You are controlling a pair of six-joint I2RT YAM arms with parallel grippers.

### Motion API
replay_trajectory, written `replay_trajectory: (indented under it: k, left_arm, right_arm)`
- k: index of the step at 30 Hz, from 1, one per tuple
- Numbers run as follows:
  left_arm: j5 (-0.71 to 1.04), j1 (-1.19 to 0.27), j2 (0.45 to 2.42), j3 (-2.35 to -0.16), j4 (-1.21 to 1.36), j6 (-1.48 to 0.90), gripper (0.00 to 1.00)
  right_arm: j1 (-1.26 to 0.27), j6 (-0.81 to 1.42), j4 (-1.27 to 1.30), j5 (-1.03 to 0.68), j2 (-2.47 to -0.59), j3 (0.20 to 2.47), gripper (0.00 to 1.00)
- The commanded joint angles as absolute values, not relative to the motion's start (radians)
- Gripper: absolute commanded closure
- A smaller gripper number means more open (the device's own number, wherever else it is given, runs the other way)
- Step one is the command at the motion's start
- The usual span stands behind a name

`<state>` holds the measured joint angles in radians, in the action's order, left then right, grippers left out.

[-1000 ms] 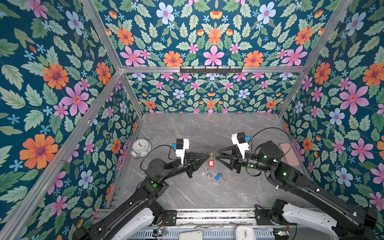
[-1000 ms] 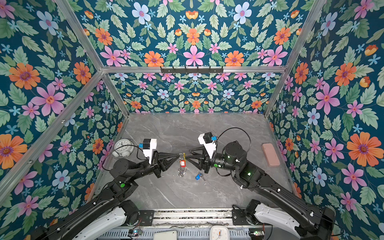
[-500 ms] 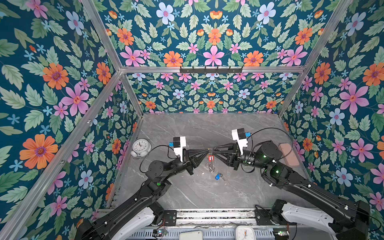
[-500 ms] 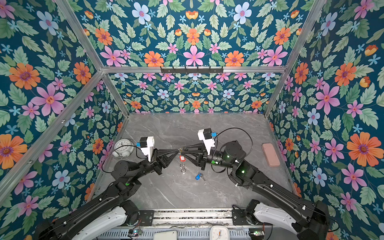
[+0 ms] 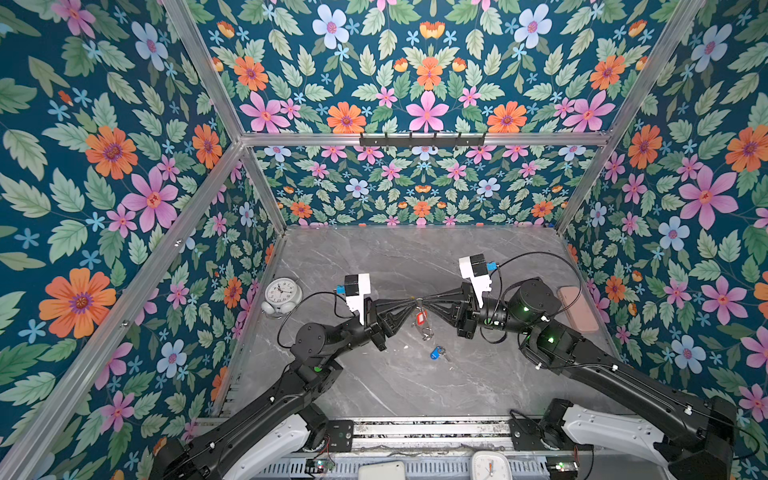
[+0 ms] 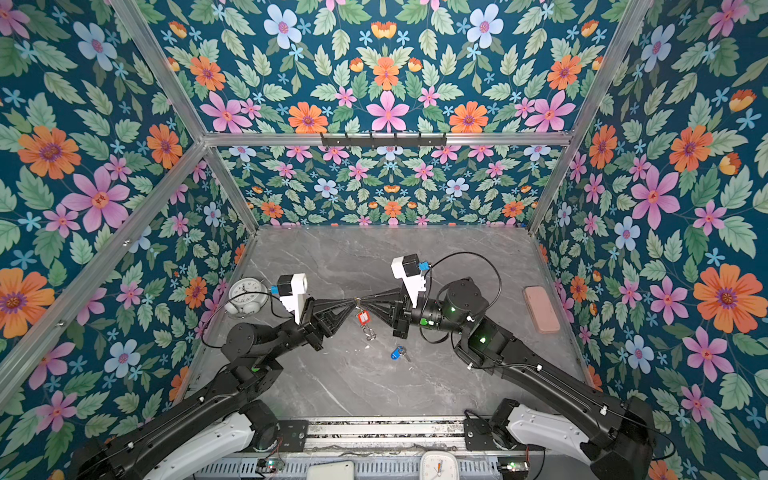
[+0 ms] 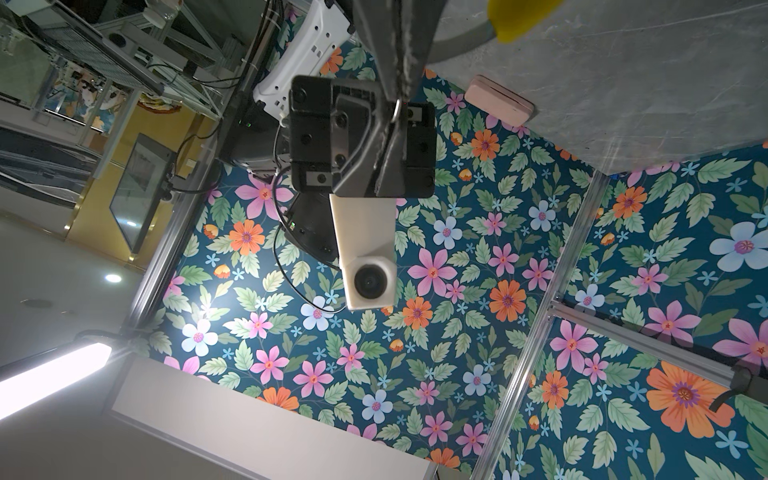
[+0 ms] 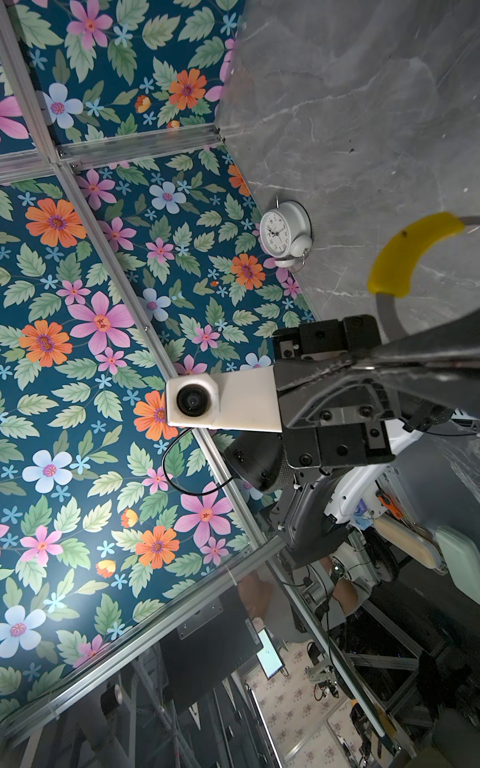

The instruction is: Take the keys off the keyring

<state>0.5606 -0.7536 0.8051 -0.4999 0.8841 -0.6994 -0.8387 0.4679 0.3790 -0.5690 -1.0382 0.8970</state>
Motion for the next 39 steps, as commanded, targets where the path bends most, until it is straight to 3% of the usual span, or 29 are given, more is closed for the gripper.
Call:
replay_trajectory:
  k: [1,5,8,10,12,22,28,39]
  left_arm:
    - [0.558,-0.752,0.808,-0.504,0.919,-0.694,1.0]
    - [0.567,-0.753,0.811,-0.508,0.912,-0.702,0.98]
    - [0.57,-0.75,0.788,-0.518,0.844,-0.701,0.73]
    - [0.573,-0.749,0.751,-0.537,0.736,-0.679,0.64]
    - [0.581,-0.75,0.725,-0.567,0.626,-0.648,0.62]
    - [0.729,-0.748,0.758,-0.752,0.199,-0.531,0.68]
    - [0.812,-0.748,0.803,-0.855,0.029,-0.461,0.74]
    - [0.878,-0.748,0.854,-0.897,-0.034,-0.431,0.77]
  right_arm:
    - [-0.841,0.471,0.383,-0.584,-1.042,0.91,1.0]
    - [-0.841,0.45,0.336,-0.598,-1.042,0.933,1.0]
    - [-0.842,0.382,0.208,-0.597,-1.033,0.978,1.0]
    - [-0.841,0.327,0.077,-0.605,-1.034,1.031,1.0]
    - [-0.841,0.274,-0.031,-0.617,-1.044,1.079,1.0]
    - [-0.837,-0.001,-0.513,-0.631,-1.126,1.321,1.0]
    - [-0.832,-0.05,-0.595,-0.63,-1.147,1.37,1.0]
    - [-0.828,-0.082,-0.656,-0.64,-1.159,1.409,1.0]
